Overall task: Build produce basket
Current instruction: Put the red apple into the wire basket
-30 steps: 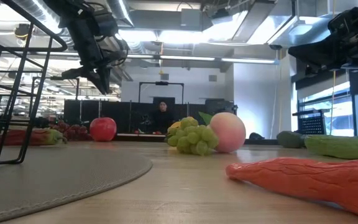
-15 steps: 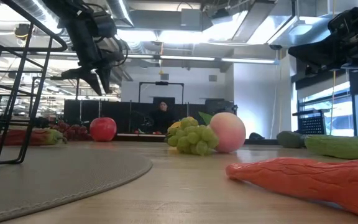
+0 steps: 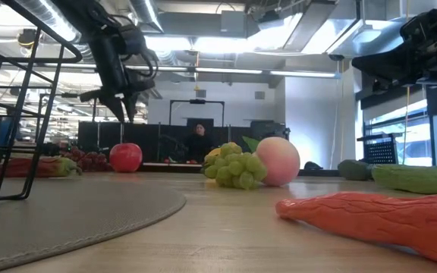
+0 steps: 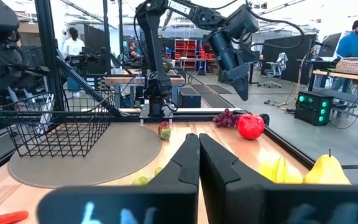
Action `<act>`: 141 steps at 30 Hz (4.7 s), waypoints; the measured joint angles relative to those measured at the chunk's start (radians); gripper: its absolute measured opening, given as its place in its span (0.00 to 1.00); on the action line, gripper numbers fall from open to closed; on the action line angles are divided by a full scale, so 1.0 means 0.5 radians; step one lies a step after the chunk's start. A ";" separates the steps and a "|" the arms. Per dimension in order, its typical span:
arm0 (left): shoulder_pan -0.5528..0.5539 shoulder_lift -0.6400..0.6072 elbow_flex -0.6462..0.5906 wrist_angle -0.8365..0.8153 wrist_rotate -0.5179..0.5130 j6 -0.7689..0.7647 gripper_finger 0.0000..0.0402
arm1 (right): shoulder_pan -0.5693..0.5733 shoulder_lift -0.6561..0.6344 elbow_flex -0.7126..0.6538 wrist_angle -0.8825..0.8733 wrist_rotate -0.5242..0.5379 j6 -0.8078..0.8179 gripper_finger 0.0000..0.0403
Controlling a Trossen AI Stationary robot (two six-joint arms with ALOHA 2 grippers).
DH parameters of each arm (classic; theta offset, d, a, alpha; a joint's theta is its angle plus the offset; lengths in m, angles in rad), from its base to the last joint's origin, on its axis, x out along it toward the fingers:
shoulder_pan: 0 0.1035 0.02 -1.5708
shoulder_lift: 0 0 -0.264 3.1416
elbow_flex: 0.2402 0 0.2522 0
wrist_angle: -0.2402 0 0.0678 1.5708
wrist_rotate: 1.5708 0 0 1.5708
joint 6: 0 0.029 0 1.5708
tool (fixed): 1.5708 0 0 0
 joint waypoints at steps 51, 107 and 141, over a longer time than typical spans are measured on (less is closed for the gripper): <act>-0.045 0.124 0.000 0.100 -0.070 0.211 0.23 | 0.000 0.001 0.000 0.001 0.004 0.008 0.00; 0.146 0.282 0.001 0.130 -0.030 0.113 0.23 | 0.000 0.001 0.000 0.012 -0.001 0.006 0.00; 0.195 0.289 0.001 0.120 0.033 0.166 0.23 | 0.000 0.001 0.000 0.011 0.000 0.006 0.00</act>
